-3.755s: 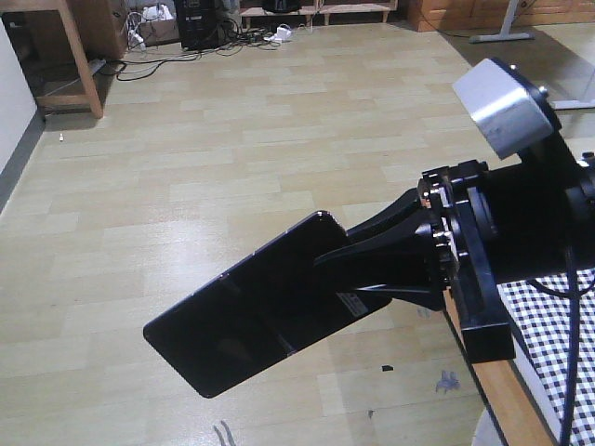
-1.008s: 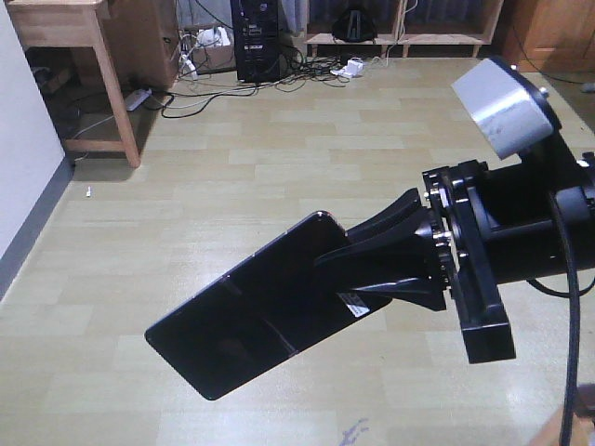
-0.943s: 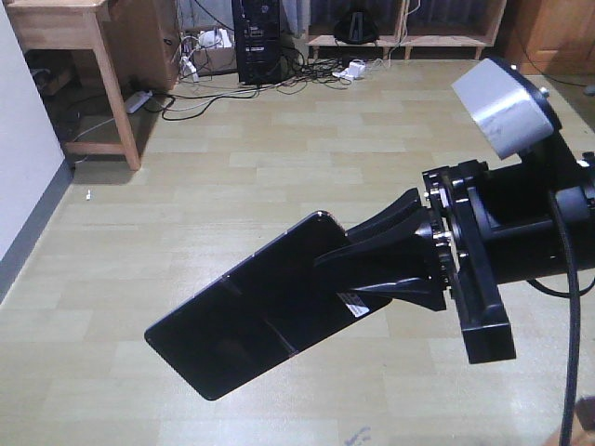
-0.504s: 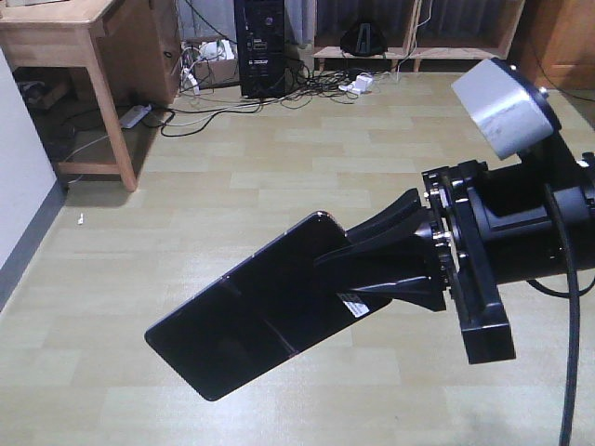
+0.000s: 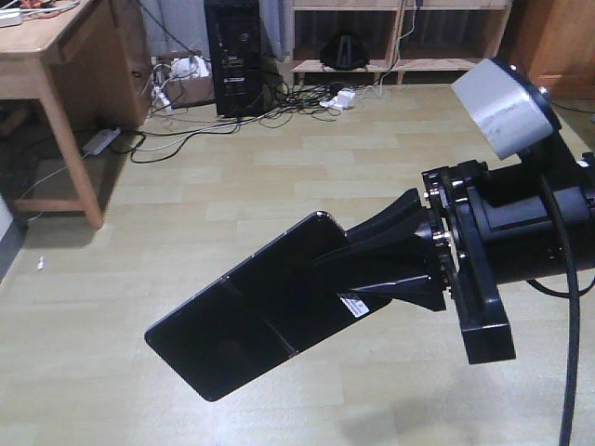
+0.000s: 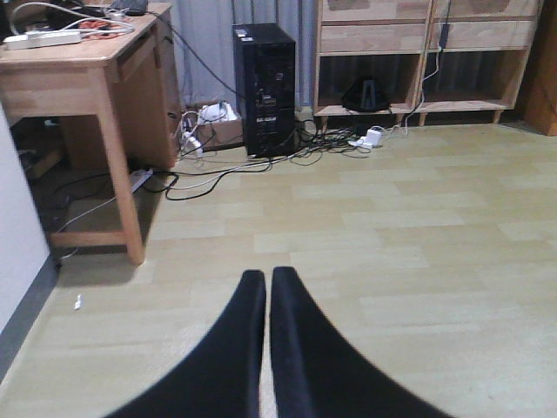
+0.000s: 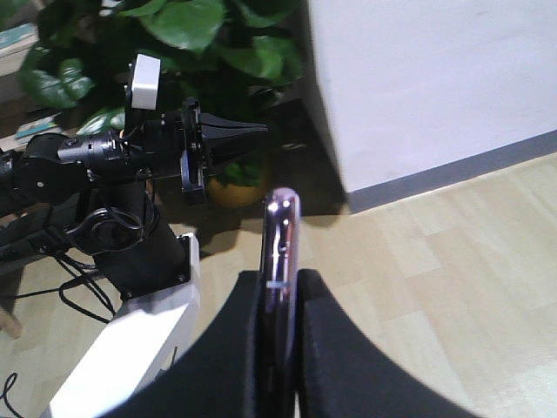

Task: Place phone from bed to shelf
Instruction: 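Carry the phone in the right gripper across the room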

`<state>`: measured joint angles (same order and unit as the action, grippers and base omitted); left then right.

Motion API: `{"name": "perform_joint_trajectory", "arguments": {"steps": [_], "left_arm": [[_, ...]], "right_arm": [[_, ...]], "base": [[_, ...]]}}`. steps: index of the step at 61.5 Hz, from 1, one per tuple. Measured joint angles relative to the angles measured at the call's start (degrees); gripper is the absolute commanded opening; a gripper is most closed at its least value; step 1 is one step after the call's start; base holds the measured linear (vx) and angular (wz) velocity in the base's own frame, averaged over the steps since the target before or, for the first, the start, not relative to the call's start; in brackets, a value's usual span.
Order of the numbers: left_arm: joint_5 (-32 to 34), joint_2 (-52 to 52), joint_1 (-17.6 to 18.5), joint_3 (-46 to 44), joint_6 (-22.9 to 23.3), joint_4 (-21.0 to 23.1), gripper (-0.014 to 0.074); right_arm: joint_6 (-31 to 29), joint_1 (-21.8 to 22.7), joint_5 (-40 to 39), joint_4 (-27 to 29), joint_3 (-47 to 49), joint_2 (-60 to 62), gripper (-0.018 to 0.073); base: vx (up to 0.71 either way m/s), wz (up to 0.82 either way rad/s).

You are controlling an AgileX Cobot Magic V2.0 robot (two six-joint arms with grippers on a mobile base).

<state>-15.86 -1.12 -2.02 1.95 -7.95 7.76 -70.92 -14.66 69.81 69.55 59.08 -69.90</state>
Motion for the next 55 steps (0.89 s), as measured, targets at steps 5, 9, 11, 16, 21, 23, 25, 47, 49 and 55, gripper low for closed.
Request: {"name": "perform_joint_trajectory", "arguments": {"steps": [5,9,11,16,21,23,25,47,49,55], "left_arm": [[0.00,0.00,0.00,0.00,0.00,0.00,0.0001],[0.00,0.00,0.00,0.00,0.00,0.00,0.0001],[0.00,0.00,0.00,0.00,0.00,0.00,0.0001],[0.00,0.00,0.00,0.00,0.00,0.00,0.0001],[0.00,0.00,0.00,0.00,0.00,0.00,0.0001],[0.00,0.00,0.00,0.00,0.00,0.00,0.0001],[0.00,0.00,0.00,0.00,0.00,0.00,0.0001],[0.00,0.00,0.00,0.00,0.00,0.00,0.0001],[0.00,0.00,0.00,0.00,0.00,0.00,0.0001],[0.00,0.00,0.00,0.00,0.00,0.00,0.0001]], "right_arm": [[0.00,0.00,0.00,0.00,0.00,0.00,-0.0001],[0.00,0.00,0.00,0.00,0.00,0.00,-0.0001],[0.00,0.00,0.00,0.00,0.00,0.00,-0.0001],[0.00,0.00,0.00,0.00,0.00,0.00,-0.0001],[0.00,0.00,0.00,-0.05,0.00,0.00,-0.0001],[0.00,0.00,0.00,-0.05,0.00,0.00,-0.0001],[0.00,0.00,0.00,-0.05,0.00,0.00,-0.0001],[0.00,0.00,0.00,-0.05,0.00,0.00,-0.0001],[0.00,0.00,0.00,-0.05,0.00,0.00,-0.0001],[0.00,0.00,0.00,-0.05,0.00,0.00,-0.0001]], "base": [[0.39,-0.19],[0.39,-0.20],[0.39,-0.20],[0.39,-0.19],[0.38,-0.19],[0.38,-0.19],[0.38,-0.19],[0.37,-0.18],[0.37,-0.16],[0.37,-0.16]]}}
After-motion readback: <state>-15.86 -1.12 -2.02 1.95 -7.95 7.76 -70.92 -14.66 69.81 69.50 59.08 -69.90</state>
